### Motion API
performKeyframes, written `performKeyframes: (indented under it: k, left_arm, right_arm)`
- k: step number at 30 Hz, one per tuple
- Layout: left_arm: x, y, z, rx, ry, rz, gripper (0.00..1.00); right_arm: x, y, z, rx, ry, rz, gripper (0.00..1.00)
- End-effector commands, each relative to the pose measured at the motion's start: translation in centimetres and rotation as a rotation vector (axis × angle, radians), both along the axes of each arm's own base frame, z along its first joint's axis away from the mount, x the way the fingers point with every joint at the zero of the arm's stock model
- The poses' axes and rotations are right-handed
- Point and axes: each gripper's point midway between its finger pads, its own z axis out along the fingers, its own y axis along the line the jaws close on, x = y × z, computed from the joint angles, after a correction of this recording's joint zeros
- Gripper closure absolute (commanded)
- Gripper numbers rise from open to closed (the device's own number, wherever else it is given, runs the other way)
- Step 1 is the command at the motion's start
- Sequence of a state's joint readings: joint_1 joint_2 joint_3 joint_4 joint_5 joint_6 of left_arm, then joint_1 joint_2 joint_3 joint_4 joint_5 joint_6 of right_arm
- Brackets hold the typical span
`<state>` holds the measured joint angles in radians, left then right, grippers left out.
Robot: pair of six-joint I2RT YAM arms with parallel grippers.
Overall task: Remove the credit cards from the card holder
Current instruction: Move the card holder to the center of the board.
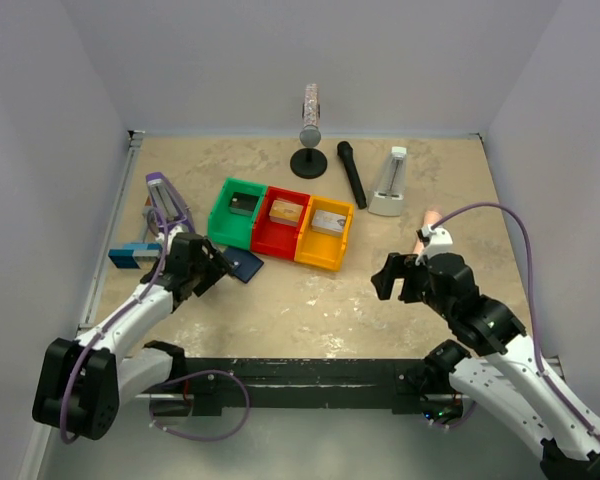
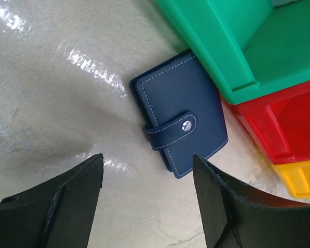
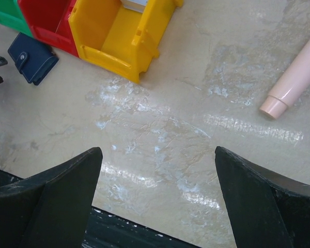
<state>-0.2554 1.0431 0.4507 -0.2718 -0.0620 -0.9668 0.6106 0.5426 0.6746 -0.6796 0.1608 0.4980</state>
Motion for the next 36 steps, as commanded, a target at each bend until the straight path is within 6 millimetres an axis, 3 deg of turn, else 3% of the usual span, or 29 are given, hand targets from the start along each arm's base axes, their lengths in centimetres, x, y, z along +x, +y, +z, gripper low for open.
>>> performKeyframes:
  k: [1, 19, 24, 36]
  left_arm:
    - [3.2, -0.4, 2.3, -0.032, -0.101, 0.055, 0.27]
    - [6.0, 0.3, 2.2, 0.071, -0.109, 0.093, 0.31]
    - [6.3, 0.1, 1.4, 0.060, -0.103, 0.079, 0.41]
    - [6.7, 0.8, 0.1, 0.070, -0.072, 0.095, 0.43]
  right_arm:
    - [0.3, 0.8, 0.4, 0.040, -0.016, 0.013, 0.05]
    - [0.4, 0.6, -0.3, 0.018, -0.007, 0.009, 0.05]
    - [0.3, 0.3, -0.4, 0.008, -0.010, 0.002, 0.05]
    - [0.2, 0.2, -0.8, -0.002, -0.001, 0.002, 0.05]
